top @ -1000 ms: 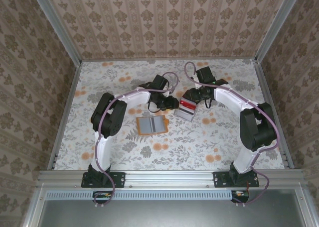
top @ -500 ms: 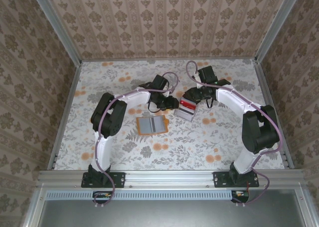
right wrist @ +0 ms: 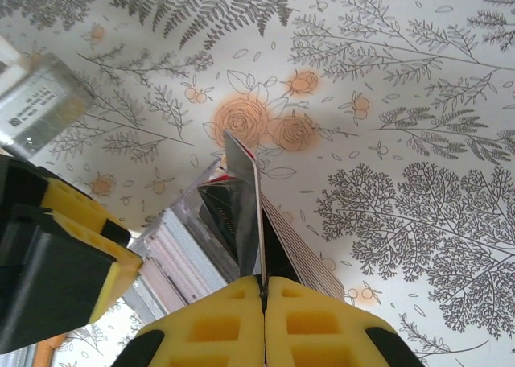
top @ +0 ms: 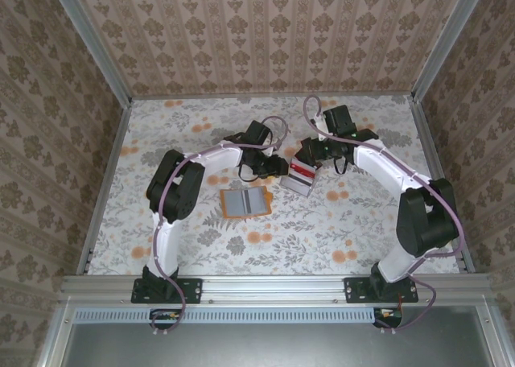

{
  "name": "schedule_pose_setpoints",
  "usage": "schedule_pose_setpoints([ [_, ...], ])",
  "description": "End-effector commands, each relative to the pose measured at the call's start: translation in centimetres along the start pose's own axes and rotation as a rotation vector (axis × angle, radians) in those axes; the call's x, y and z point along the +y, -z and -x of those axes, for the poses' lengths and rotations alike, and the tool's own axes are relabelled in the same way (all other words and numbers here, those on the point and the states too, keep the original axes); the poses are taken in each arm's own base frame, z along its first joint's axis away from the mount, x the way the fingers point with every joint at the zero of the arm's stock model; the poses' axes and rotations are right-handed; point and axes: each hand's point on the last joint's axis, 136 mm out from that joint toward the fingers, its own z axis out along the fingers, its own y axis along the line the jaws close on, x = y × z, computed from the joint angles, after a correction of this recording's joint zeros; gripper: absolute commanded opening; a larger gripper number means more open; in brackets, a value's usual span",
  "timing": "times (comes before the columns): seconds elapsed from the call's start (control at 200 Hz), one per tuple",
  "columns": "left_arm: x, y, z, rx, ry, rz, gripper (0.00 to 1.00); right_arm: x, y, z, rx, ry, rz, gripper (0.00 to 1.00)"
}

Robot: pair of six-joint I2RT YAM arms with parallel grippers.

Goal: Put the credit cards into the card holder

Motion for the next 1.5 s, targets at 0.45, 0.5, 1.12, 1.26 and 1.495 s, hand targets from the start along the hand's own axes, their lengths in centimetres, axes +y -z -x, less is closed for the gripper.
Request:
schedule_pose_setpoints([
  [0.45, -1.2, 4.5, -0.3, -0.003, 0.005, 0.063, 0.46, 2.6, 5.4, 0.3, -0.116, -0.089, 0.164, 0.07],
  [0.5, -1.4, 5.5, 0.0, -0.022, 0.004, 0.056, 0.47, 3.4, 5.6, -0.3, -0.113, -0.111, 0.208, 0.06],
  [1.12, 12.0, 10.7, -4.8, -0.030, 0.209, 0.261, 0.43, 16.5, 3.9, -18.0, 0.357, -0.060, 0.476, 0.05],
  [1.26, 12.9, 10.3, -6.4, 0.010, 0.223, 0.282, 0.41, 16.0, 1.7, -18.2, 0.406, -0.060, 0.383, 0.05],
  [1.495, 13.3, 10.8, -9.8, 0.031, 0.253, 0.299, 0.37, 16.9, -1.6, -16.1, 0.419, -0.066, 0.339, 0.05],
])
